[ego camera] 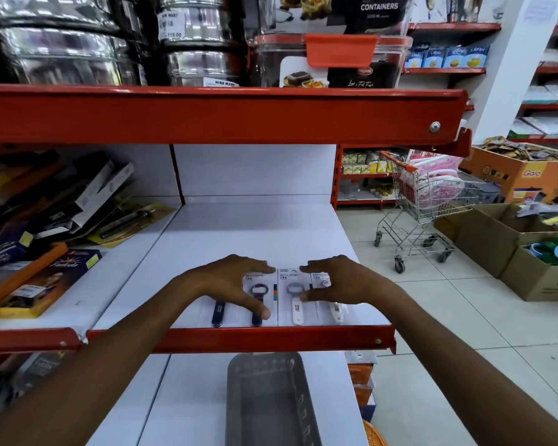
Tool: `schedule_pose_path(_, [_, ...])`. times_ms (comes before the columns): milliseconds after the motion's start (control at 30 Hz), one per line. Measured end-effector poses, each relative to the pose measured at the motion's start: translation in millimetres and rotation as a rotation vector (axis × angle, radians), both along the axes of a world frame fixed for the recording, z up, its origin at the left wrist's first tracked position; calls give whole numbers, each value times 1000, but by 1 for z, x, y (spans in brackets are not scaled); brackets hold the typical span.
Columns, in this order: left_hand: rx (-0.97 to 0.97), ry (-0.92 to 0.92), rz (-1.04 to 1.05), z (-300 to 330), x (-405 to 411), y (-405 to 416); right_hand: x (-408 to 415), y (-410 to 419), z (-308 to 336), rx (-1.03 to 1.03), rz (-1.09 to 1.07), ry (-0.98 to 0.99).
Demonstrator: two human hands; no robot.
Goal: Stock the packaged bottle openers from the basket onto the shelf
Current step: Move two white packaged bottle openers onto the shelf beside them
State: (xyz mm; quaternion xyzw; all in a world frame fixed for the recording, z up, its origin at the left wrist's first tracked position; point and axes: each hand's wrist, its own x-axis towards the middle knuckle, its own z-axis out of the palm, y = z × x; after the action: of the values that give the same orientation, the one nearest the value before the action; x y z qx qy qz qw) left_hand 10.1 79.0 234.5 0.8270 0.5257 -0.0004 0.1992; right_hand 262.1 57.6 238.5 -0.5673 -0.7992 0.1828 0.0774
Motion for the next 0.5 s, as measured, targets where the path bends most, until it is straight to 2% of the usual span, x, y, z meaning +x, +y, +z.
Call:
schedule_pose_path(200, [-14,57,-39,-7,-12,-9,-26,-10,-2,-62,106,-125])
schedule_pose_path(500, [-6,56,-39,-10,-12,-10,-29,-13,6,-73,146,-147])
